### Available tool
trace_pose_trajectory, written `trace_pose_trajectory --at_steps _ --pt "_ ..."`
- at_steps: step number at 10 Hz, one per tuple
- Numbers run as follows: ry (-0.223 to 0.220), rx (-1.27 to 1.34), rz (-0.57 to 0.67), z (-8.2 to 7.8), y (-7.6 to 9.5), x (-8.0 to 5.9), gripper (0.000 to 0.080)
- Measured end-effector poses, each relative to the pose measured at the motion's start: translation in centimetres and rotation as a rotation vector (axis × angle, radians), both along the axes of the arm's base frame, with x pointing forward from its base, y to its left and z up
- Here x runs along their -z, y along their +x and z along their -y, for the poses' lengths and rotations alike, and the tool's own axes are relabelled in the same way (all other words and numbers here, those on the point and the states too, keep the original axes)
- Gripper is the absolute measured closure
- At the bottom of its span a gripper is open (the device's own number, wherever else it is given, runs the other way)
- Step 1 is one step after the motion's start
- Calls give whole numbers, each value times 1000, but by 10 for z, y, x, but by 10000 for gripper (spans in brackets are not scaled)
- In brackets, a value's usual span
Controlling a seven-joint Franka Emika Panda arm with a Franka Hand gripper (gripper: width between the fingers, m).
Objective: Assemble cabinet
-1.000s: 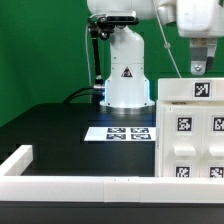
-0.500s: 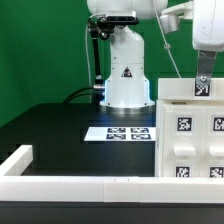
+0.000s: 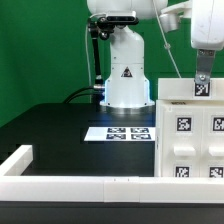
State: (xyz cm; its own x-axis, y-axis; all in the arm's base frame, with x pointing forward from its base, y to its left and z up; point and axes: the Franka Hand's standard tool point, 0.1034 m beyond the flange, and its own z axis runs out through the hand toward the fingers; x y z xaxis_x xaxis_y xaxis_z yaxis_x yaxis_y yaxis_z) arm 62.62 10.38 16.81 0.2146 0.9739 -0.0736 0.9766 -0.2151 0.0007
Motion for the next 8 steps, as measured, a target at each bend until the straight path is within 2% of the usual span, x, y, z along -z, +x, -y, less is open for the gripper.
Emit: trace_pose_trajectory --at_steps 8 --pt "-4 17 -21 4 -4 15 150"
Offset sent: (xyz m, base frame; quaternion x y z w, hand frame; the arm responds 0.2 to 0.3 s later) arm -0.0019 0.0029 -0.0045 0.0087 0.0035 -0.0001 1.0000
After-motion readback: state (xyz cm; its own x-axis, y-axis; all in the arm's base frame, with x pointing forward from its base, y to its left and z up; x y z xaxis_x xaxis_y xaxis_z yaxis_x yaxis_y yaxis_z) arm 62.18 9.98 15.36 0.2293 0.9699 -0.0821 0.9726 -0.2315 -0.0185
